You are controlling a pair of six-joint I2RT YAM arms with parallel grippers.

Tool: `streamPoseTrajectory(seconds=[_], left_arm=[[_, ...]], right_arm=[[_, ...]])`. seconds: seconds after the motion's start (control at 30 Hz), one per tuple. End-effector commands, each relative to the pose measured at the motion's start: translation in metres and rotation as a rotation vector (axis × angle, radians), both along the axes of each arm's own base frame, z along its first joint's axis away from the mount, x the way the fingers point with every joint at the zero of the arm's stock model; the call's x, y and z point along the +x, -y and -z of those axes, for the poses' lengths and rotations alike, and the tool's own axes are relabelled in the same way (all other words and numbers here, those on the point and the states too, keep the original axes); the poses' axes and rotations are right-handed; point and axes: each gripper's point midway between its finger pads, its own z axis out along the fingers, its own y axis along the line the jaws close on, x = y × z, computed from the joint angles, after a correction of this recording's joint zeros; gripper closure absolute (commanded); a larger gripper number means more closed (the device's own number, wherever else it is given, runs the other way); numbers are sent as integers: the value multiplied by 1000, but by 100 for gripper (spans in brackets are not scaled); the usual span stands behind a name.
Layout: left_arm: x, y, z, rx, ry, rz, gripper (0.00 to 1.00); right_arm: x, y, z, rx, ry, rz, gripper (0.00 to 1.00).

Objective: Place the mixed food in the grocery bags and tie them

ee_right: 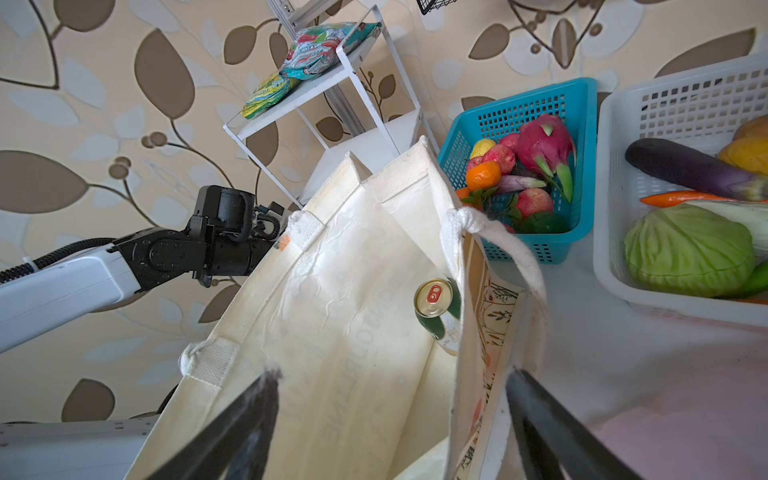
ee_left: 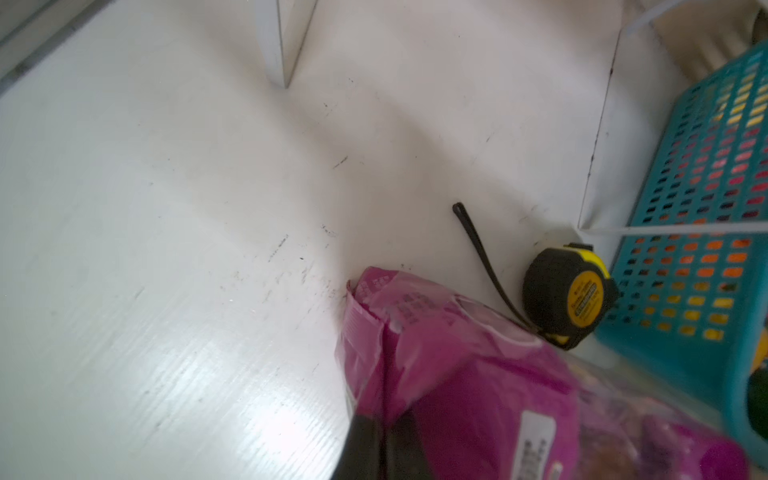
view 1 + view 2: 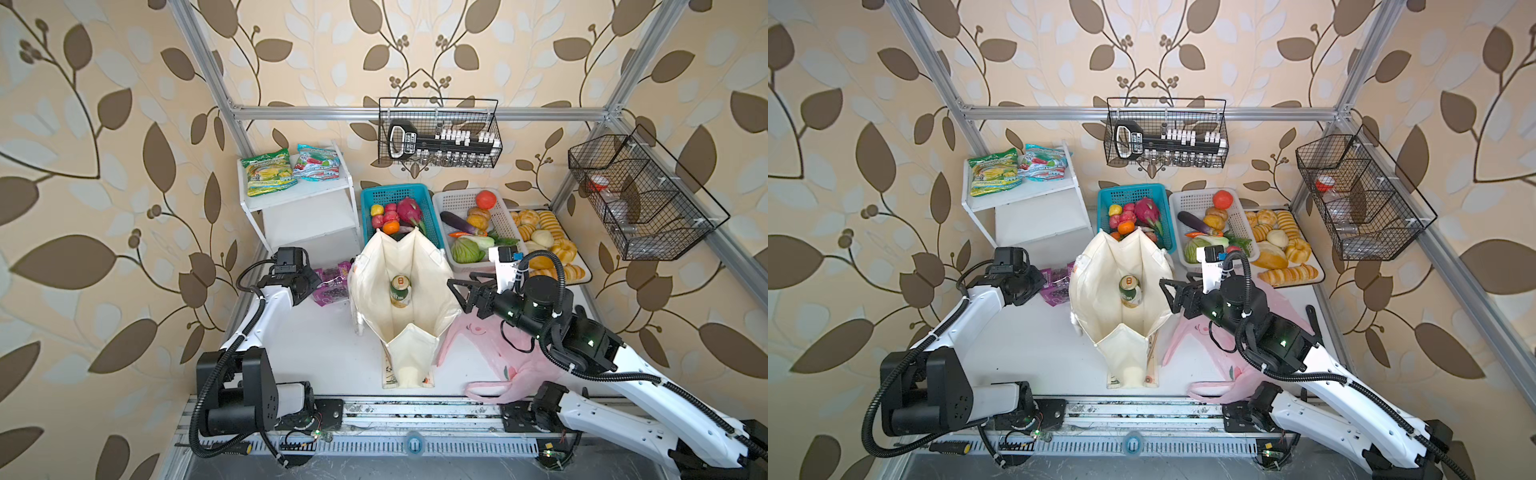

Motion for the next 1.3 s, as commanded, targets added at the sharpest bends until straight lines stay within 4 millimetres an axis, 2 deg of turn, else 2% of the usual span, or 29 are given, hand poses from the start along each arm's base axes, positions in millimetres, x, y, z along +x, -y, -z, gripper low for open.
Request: streamPoseTrajectory(seconds=[0.0,0.1,0.23,0.37,0.5,0.57,0.63,0.77,0.87,0.97,1.1,1.17,1.27], left_arm=[[3,1,-28,18,31,47,100],[5,2,-73,48,130,76,100],[2,8,-156,92,326,141,100],[-11,11,-234,151,436,178,100],[-28,20,-297,181,543,225,100],[-37,38,-330,162,630,308,100],[-44,60,-354,120,703,407,100],[-63,110,-392,-6,845,645,100],[-81,146,-406,-87,902,829,100],[-97,180,-399,-148,879,1006,100],[-116,221,-370,-241,774,1221,100],[-121,238,-346,-227,705,1305,100],[-117,248,-314,-135,613,1340,100]], right_arm=[[0,3,8,-7,-21,18,14],[0,6,6,-3,-14,26,14],[0,7,0,-2,6,27,14],[0,9,-2,-8,19,31,14],[3,14,-2,-33,27,55,14],[7,23,0,-68,18,110,14],[11,33,4,-103,-7,168,13],[14,43,14,-146,-67,224,13],[13,36,22,-131,-117,193,12],[11,25,28,-106,-148,151,12],[12,14,34,-90,-174,115,12],[13,6,36,-85,-189,87,12],[14,-6,46,-93,-222,46,13]])
